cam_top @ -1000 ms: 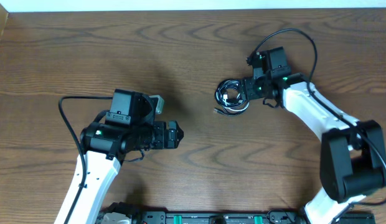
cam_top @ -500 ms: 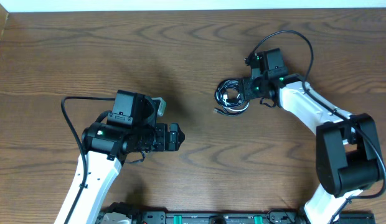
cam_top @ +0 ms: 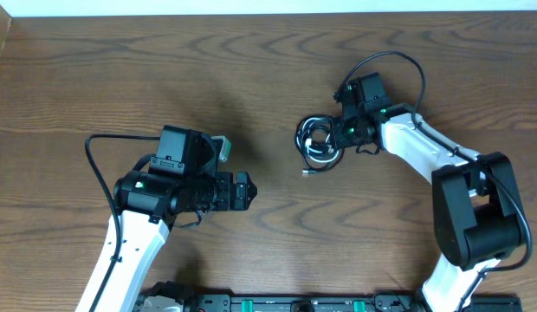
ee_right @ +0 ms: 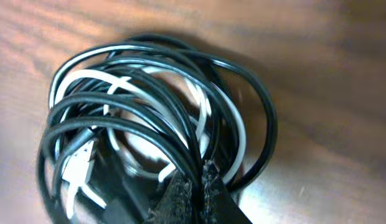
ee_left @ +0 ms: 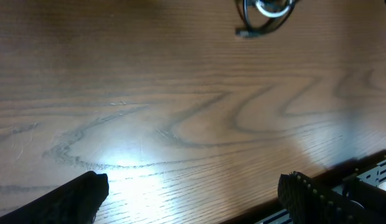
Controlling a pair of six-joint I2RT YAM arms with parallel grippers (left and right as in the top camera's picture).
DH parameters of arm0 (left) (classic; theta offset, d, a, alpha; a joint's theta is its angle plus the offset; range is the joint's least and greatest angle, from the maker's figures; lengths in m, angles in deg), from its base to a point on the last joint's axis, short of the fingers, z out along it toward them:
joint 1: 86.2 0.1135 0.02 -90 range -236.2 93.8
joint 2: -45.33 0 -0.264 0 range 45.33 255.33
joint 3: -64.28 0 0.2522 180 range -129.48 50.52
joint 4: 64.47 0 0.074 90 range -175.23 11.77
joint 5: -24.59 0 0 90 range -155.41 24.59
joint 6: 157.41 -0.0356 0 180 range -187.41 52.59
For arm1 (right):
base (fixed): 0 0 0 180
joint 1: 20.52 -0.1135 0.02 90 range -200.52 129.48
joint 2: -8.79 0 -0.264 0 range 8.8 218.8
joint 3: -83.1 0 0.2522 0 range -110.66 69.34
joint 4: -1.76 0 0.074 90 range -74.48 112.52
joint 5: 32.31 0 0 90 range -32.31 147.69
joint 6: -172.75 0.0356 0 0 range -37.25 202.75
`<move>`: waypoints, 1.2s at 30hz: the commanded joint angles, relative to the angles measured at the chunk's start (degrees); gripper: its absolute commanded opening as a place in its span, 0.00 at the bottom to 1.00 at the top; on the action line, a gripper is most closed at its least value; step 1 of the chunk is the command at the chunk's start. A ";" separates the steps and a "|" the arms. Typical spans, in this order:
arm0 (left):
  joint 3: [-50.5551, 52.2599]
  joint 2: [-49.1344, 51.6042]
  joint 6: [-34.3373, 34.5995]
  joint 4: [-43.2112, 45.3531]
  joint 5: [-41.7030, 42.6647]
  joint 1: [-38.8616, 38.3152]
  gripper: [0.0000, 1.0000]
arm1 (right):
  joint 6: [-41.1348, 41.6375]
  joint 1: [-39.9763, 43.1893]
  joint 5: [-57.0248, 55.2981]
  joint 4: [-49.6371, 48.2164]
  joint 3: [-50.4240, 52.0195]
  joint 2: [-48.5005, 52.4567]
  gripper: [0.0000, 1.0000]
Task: Untangle cables
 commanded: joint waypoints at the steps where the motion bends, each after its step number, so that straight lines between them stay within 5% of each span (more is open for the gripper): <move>1: -1.60 -0.11 0.28 0.07 0.72 -0.20 0.93 | 0.70 -0.74 3.17 4.35 -5.33 -8.17 0.01; 12: -1.60 -0.11 0.28 4.17 0.74 -0.20 0.93 | -1.44 -2.45 8.50 8.68 -17.14 -33.70 0.01; 21: -1.60 -0.11 0.26 5.99 2.71 -0.20 0.93 | -4.70 -7.04 8.79 8.11 -17.14 -35.30 0.02; 23: -1.60 -0.11 0.28 5.99 2.95 -0.20 0.93 | -4.70 -7.04 4.72 9.60 -17.14 -35.19 0.15; 25: -1.60 -0.11 0.28 6.01 2.95 -0.20 0.93 | -4.70 -7.04 1.27 12.70 -17.11 -34.86 0.13; 31: -1.60 -0.13 0.26 6.23 5.40 -0.20 0.93 | -4.68 -7.04 -8.72 21.24 -17.11 -33.59 0.29; 34: -1.60 -0.24 0.22 7.54 6.80 -0.17 0.93 | -4.44 -7.06 -9.09 26.75 -17.00 -30.97 0.69; 36: -1.62 -0.44 0.22 8.39 6.80 -0.20 0.90 | -2.82 -7.06 -8.98 29.49 -17.00 -29.16 0.78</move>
